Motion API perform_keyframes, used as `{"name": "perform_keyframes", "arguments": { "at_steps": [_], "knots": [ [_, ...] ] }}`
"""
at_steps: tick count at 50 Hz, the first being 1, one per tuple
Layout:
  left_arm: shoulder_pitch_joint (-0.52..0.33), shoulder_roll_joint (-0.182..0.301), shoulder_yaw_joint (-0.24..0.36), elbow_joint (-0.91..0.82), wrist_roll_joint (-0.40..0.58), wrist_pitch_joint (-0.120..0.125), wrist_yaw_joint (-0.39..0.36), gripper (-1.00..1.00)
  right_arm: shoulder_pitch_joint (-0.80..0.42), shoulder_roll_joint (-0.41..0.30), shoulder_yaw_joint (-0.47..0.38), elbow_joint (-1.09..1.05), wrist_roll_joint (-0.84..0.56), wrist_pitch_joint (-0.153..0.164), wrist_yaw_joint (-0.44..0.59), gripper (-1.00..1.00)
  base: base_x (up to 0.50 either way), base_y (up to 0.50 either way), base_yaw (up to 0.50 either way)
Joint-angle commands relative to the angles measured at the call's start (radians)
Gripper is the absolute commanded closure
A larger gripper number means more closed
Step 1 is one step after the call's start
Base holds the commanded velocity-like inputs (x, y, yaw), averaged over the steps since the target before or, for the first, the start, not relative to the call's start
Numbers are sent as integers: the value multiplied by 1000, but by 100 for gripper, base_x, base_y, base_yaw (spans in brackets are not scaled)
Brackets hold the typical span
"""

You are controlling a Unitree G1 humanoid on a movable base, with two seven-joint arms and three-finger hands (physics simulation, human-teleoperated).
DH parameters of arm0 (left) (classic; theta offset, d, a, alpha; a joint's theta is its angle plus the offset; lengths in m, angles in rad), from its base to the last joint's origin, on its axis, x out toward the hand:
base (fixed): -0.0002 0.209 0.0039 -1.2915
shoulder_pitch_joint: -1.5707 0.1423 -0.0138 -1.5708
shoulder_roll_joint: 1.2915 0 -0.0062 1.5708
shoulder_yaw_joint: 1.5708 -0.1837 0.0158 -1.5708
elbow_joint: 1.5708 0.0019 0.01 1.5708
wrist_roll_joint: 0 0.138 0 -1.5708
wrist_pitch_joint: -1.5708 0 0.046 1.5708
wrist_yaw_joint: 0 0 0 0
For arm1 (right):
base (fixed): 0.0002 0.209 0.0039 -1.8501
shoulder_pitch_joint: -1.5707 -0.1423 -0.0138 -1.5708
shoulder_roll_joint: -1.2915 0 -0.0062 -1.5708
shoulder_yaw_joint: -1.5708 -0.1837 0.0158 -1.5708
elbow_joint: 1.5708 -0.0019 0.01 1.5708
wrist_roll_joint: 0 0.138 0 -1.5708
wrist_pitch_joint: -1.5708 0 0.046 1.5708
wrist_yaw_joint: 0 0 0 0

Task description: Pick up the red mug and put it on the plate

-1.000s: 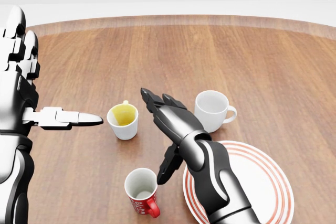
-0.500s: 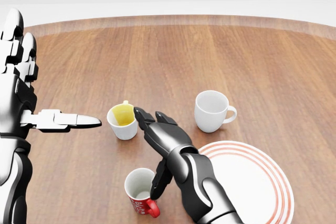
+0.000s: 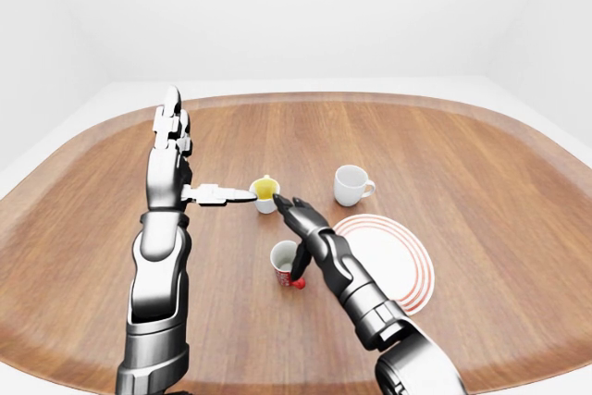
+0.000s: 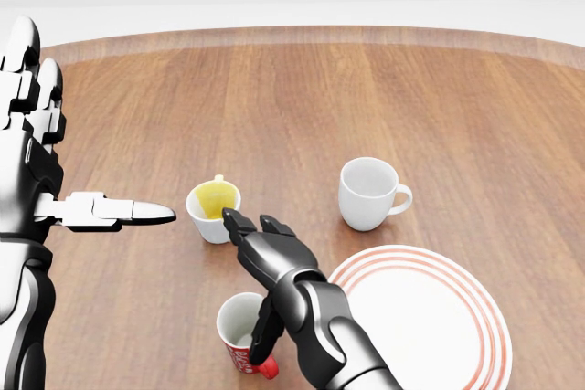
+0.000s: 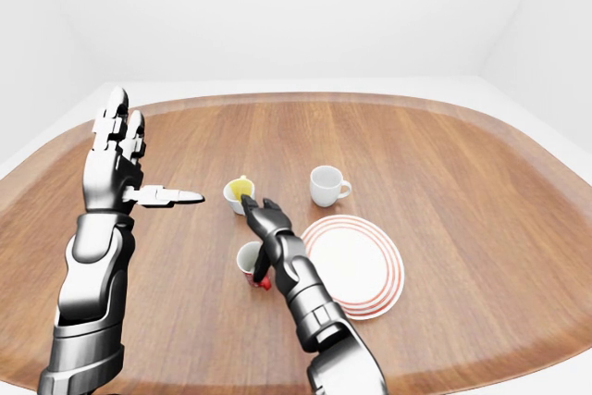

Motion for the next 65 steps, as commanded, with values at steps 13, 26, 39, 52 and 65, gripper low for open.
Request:
{"name": "perform_keyframes", "arguments": {
  "at_steps": [13, 26, 39, 52, 65],
  "knots": [
    [7, 2, 5, -8, -1, 0, -5, -100, -85, 37, -5, 295, 27, 0, -140, -100, 0, 0, 0],
    [12, 1, 6, -10, -1, 0, -6, -100, -119, 56, -6, 402, 28, 0, -185, -100, 0, 0, 0],
    [16, 4, 12, 2, -9, 0, -7, -100, -132, 76, -4, 445, 21, 0, -203, -100, 0, 0, 0],
    [17, 4, 11, 11, -11, 0, -6, -100, -133, 77, -5, 435, 19, 0, -200, 84, 0, 0, 0],
    [20, 3, 10, 7, -10, 0, -5, -100, -125, 74, 0, 419, 11, 0, -190, 100, 0, 0, 0]
  ]
}}
